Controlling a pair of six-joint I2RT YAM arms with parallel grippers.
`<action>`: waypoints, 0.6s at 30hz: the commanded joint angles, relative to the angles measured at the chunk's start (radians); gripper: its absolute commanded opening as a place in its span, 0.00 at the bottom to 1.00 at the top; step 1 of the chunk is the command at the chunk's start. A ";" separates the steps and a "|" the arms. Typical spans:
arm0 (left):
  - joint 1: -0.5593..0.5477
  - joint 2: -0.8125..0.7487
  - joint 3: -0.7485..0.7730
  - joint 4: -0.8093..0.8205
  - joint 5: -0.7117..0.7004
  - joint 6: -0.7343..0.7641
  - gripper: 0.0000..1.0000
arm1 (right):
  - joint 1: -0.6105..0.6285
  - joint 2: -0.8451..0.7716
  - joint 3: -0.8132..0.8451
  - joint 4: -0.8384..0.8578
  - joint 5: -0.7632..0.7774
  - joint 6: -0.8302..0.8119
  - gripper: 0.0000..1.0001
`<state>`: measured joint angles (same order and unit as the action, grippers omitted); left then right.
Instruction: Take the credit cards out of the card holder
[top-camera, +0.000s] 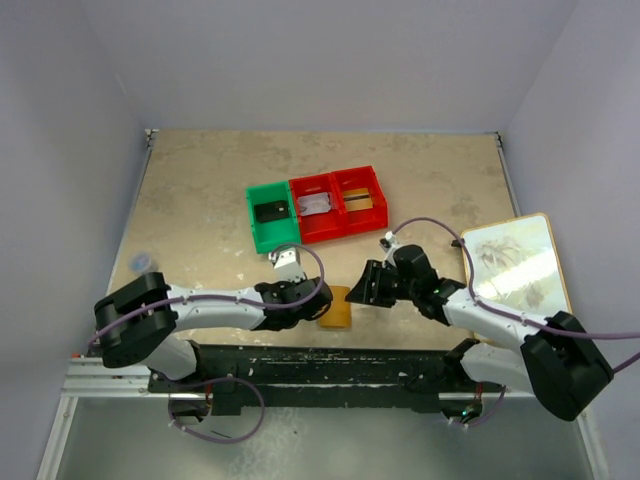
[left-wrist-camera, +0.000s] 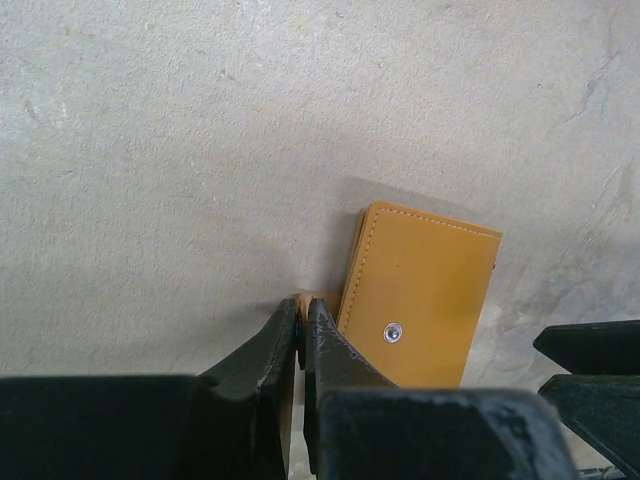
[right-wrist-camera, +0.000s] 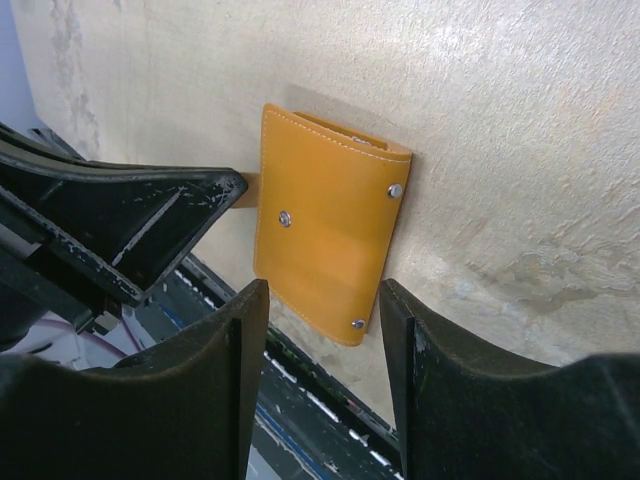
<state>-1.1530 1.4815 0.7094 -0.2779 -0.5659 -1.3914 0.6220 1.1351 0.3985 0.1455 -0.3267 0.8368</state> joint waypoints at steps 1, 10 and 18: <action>0.003 -0.014 0.019 0.033 -0.007 0.031 0.00 | 0.012 0.012 0.011 0.057 0.023 0.032 0.51; -0.002 -0.258 0.076 -0.028 -0.003 0.178 0.00 | 0.014 -0.063 0.071 -0.166 0.224 0.058 0.53; -0.005 -0.271 0.041 0.009 0.065 0.244 0.00 | 0.013 -0.200 0.131 -0.270 0.375 0.062 0.53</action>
<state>-1.1534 1.2049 0.7513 -0.2871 -0.5240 -1.1915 0.6312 0.9894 0.4843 -0.0834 -0.0334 0.8871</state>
